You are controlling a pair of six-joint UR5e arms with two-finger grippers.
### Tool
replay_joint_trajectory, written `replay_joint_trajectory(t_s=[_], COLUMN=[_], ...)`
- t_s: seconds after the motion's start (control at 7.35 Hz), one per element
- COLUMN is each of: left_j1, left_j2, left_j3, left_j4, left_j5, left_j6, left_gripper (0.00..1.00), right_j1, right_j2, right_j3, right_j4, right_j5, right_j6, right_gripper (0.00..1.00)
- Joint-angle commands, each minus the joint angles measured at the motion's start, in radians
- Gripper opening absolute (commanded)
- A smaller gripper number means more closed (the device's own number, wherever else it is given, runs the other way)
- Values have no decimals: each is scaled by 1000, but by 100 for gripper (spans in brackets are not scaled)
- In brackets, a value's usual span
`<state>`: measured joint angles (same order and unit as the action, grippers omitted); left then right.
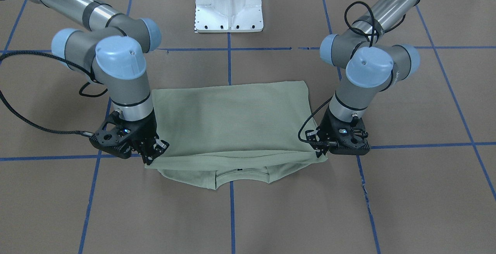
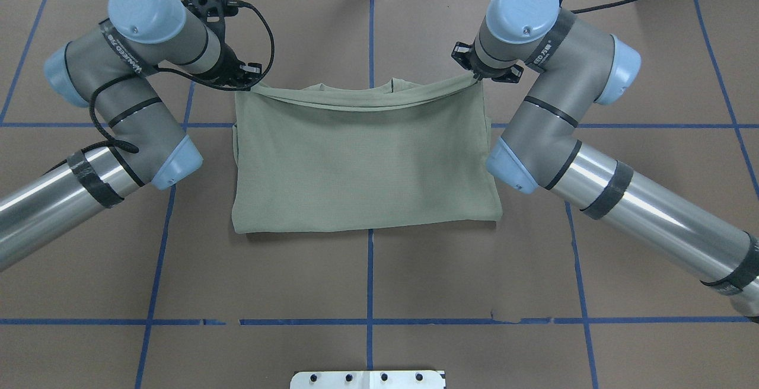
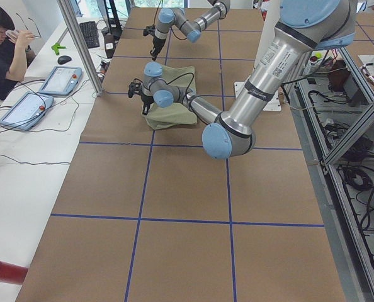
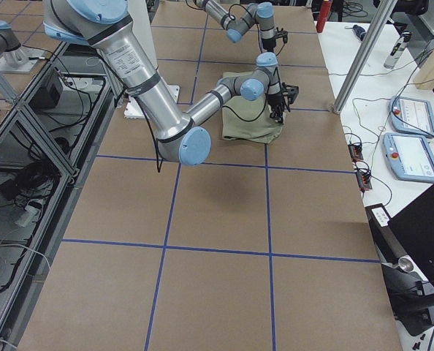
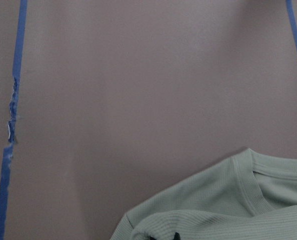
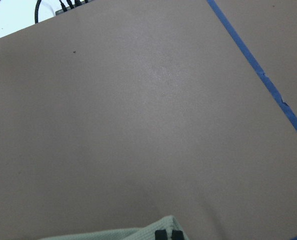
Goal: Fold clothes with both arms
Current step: 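Lay the hem down near the collar and open both grippers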
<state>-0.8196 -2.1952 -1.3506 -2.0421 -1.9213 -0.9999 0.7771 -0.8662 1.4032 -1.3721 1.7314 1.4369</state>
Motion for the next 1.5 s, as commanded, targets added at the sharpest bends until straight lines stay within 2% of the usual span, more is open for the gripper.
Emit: replay_joint_trajectory(t_s=[0.0,0.27,0.41,0.54,0.68,0.95,1.36], left_j1=[36,43,43,42,39,34,62], left_j2=[-5,-5,-2,5,24,107,328], left_j3=[82,82,80,79,67,-78,-348], left_j4=[-78,-79,-79,-101,-136,-139,-144], left_j5=[7,7,7,7,5,-5,-64], left_j6=[0,0,0,0,-2,-2,-22], left_gripper=[0,0,4,66,100,100,100], right_j1=[-1,-1,-1,-1,1,37,39], right_j2=[30,27,21,21,27,27,23], right_j3=[-124,-127,-128,-135,-130,-109,-106], right_j4=[73,73,73,70,71,73,81], right_j5=[-1,0,-1,-1,2,66,77], right_j6=[-4,-7,-16,-19,-36,-111,-139], right_gripper=[0,0,4,99,100,100,100])
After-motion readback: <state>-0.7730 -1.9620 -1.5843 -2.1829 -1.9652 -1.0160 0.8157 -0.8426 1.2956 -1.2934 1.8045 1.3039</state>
